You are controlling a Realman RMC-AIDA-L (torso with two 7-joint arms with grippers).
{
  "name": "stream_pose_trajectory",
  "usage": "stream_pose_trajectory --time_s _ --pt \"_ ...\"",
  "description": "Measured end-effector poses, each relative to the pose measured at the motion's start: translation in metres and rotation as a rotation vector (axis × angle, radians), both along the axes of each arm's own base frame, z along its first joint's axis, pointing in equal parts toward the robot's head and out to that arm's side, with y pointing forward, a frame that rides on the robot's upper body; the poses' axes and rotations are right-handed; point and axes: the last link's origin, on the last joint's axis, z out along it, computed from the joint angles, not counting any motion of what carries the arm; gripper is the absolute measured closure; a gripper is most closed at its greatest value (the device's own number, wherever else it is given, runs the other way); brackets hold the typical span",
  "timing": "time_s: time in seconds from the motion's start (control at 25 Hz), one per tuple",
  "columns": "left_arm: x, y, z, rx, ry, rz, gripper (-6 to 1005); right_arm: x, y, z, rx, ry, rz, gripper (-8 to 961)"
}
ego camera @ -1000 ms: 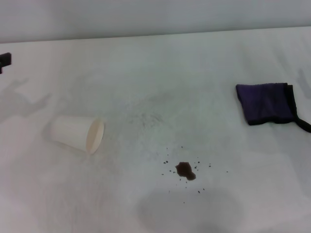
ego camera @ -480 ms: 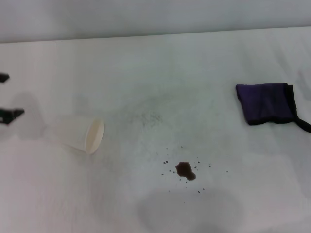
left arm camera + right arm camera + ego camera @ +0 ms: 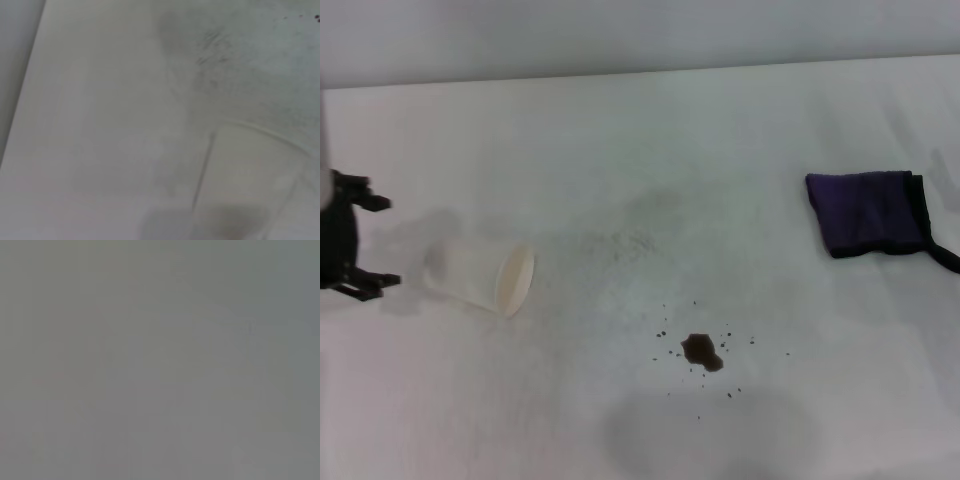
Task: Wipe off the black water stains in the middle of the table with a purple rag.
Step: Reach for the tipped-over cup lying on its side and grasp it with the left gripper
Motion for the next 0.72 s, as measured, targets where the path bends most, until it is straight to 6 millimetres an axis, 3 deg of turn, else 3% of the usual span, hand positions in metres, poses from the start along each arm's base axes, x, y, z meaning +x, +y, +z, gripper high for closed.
stream_pose_trajectory --time_s 0.44,0.72 --pt "0.011 0.002 -0.031 -0.076 0.015 -0.131 123 -0.003 0.002 0.001 0.008 0.009 0.019 95" --pt "0.007 0.003 -0.046 -0.1 0.002 -0.188 140 -0.004 -0.001 0.003 0.019 0.009 0.033 96"
